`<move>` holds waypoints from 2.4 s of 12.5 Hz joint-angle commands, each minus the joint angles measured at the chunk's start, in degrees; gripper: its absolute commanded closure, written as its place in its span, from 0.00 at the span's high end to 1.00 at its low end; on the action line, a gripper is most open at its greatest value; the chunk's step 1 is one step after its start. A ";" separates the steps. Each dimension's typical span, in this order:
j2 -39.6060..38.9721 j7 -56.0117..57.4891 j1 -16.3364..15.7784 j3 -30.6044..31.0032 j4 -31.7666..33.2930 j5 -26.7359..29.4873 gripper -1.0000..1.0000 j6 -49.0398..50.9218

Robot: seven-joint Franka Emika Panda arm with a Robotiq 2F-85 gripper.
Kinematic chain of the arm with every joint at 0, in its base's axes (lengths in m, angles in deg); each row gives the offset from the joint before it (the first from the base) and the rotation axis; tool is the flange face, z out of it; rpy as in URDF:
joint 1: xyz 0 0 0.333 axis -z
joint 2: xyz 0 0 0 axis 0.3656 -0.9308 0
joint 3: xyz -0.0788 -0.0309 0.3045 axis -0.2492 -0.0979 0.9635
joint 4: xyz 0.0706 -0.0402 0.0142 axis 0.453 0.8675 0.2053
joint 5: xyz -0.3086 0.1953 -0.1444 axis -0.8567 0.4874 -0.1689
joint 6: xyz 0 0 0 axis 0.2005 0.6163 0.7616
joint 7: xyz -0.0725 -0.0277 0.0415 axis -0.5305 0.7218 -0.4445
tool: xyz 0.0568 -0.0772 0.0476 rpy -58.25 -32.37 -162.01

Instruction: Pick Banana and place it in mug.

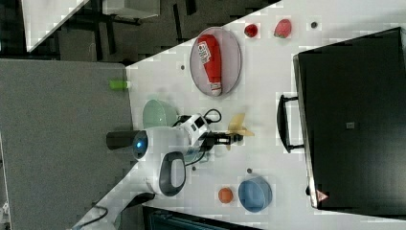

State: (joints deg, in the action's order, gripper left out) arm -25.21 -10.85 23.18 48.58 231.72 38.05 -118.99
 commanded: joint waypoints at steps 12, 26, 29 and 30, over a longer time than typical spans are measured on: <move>28.88 -9.66 -0.86 8.83 -14.05 1.59 0.25 38.05; 2.99 -44.40 -2.01 27.05 -13.90 6.09 0.25 18.01; -1.34 -45.97 -2.08 27.25 -13.47 3.20 0.25 13.48; -1.99 -47.94 -2.11 27.27 -13.04 2.28 0.29 12.58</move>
State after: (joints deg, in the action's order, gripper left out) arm -30.09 -53.79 22.39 74.99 218.85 41.05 -105.98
